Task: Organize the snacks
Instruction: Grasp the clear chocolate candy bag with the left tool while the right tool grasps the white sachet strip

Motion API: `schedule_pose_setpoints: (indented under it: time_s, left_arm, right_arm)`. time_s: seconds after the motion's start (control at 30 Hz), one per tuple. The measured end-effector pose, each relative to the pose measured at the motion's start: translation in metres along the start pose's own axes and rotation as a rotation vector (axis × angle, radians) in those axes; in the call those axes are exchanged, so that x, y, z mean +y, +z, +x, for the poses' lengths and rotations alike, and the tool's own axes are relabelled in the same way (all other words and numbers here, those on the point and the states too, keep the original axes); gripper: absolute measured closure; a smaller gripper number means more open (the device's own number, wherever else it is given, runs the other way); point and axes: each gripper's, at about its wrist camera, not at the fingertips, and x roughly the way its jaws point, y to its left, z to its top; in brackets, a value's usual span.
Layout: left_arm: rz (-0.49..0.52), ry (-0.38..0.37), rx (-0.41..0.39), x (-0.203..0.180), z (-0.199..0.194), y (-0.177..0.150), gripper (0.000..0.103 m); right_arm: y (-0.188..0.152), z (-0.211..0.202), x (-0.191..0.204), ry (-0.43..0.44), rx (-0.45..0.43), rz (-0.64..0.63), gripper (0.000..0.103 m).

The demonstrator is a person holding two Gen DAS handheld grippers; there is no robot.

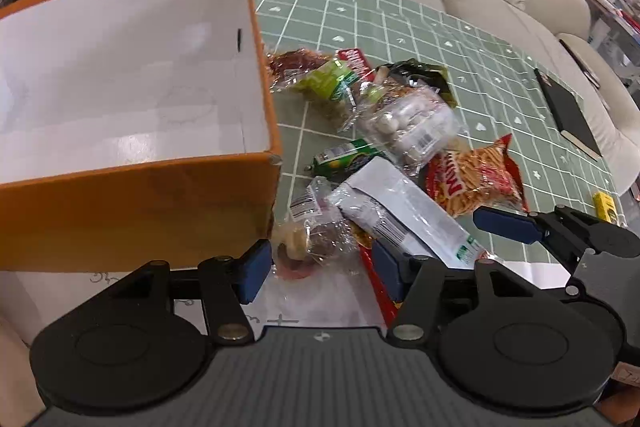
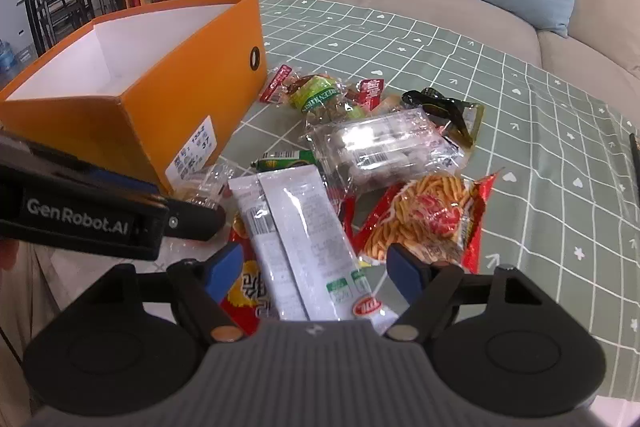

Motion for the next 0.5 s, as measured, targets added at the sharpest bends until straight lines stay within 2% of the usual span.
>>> schedule_pose_setpoints:
  time_s: [0.13, 0.3, 0.5]
  left_arm:
    - [-0.040, -0.002, 0.033, 0.004, 0.011, -0.001, 0.035]
    - [-0.080, -0.011, 0.051, 0.011, 0.018, -0.002, 0.035]
    - [-0.054, -0.018, 0.044, 0.010, 0.017, -0.003, 0.044]
  right_arm:
    - [-0.001, 0.012, -0.002, -0.007, 0.024, 0.013, 0.031]
    - [-0.004, 0.015, -0.008, 0.048, 0.033, 0.086, 0.038]
    - [-0.004, 0.009, -0.001, 0.031, 0.016, 0.057, 0.043]
